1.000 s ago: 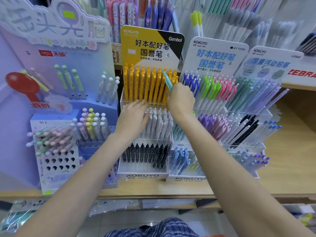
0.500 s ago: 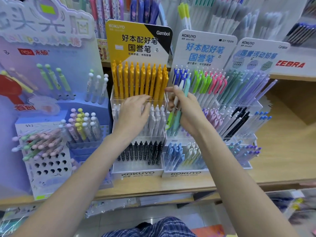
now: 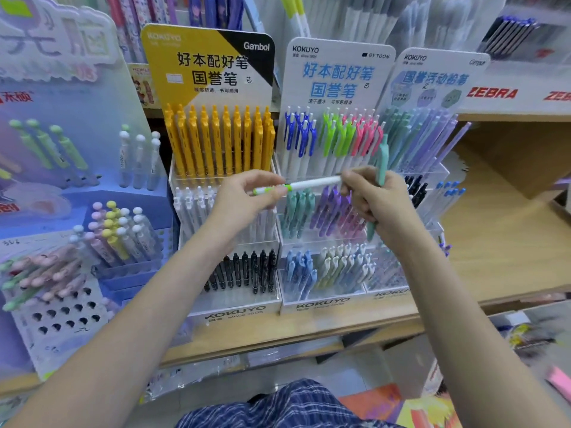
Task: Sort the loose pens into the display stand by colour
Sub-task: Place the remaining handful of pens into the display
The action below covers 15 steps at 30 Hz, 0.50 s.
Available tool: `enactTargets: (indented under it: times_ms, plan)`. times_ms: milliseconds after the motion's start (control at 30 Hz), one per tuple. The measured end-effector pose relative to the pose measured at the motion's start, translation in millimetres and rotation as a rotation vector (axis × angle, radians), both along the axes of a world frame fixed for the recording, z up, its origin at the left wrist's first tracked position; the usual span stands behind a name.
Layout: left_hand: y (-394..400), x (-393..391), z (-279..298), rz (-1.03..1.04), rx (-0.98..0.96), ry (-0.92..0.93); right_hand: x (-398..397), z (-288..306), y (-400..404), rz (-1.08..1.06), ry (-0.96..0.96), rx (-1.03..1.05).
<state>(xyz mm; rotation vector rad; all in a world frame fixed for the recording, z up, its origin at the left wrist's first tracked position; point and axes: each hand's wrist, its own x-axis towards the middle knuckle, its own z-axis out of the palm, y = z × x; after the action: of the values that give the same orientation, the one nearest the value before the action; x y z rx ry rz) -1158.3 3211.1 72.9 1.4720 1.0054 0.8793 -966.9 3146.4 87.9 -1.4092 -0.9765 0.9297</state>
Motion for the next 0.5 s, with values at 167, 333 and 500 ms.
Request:
enactTargets:
  times_ms: [167,333,500]
  plan:
    - [4.5,16.3,6.4,0.062,-0.069,-0.119,4.6,1.8,-14.3,0.193,-0.42,-0.188]
    - [3.5,48.2,11.5,0.055,0.14,0.104,-14.6,6.0,4.3,0.103,-0.744,0.038]
    - [10.7,51.0,13.1,0.009,0.112,0.036,-8.9,6.7,15.9,0.087,-0.973,0.075]
